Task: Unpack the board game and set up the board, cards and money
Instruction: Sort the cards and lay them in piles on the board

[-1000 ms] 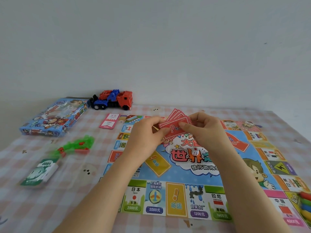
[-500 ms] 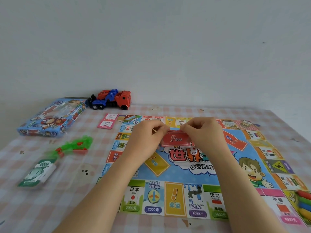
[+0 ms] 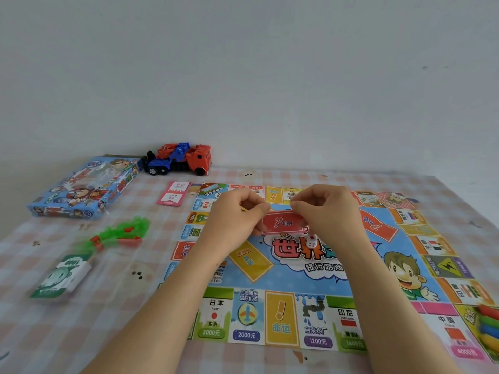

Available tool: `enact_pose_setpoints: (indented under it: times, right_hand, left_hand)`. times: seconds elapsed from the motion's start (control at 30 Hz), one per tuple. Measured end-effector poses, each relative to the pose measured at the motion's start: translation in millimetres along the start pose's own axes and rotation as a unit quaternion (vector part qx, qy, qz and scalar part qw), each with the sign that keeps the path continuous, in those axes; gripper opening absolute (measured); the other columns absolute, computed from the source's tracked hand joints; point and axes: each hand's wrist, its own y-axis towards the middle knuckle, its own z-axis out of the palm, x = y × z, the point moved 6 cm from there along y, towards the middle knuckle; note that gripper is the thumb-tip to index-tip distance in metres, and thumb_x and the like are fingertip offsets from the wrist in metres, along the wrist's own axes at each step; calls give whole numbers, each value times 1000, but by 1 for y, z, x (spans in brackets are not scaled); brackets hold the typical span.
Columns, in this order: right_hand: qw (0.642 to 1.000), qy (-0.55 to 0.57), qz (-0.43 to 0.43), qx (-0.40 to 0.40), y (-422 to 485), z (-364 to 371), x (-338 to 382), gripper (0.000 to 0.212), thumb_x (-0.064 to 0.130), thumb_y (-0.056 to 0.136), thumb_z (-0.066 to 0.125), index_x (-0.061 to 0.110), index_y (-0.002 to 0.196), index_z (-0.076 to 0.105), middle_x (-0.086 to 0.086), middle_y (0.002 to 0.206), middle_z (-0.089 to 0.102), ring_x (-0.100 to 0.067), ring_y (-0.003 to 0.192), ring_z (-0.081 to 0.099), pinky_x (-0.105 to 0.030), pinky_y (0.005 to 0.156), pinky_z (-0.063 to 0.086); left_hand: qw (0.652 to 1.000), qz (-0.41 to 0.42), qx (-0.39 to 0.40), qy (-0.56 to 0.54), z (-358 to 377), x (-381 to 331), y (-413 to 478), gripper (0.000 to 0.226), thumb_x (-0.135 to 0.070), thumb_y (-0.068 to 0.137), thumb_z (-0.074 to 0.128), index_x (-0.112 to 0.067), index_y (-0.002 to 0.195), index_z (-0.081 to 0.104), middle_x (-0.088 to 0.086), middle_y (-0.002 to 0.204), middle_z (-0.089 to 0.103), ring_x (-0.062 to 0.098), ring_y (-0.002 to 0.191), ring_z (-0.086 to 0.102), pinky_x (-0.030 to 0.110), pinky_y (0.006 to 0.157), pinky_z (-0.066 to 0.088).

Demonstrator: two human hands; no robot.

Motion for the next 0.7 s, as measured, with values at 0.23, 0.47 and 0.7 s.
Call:
enact_pose_setpoints:
  times: [0.23, 0.47, 0.7]
  right_hand:
    - [1000, 10, 9, 2, 0, 0, -1, 5, 20, 86, 68, 17, 83, 70, 2, 70, 69, -9, 58, 65, -20, 52, 53]
    - [998, 57, 2, -27, -1, -4, 1, 5, 17, 84, 70, 15, 79, 70, 2, 66, 70, -5, 53, 66, -19, 52, 54]
    - [988, 143, -8, -65, -3, -12, 6, 8, 26, 85, 69, 22, 91, 72, 6, 79, 72, -8, 50, 65, -21, 51, 53]
  left_hand:
    - [1000, -1, 6, 2, 0, 0, 0, 9, -22, 89, 64, -13, 89, 65, -1, 72, 68, 7, 56, 67, 24, 55, 57]
    - [985, 120, -50, 117, -2, -19, -9, 11, -34, 83, 69, -24, 80, 67, -11, 71, 65, 2, 62, 60, 14, 55, 48]
    - [993, 89, -72, -10, -12, -19, -6, 7, -18, 84, 70, -20, 78, 66, -9, 66, 65, 3, 52, 61, 15, 49, 48]
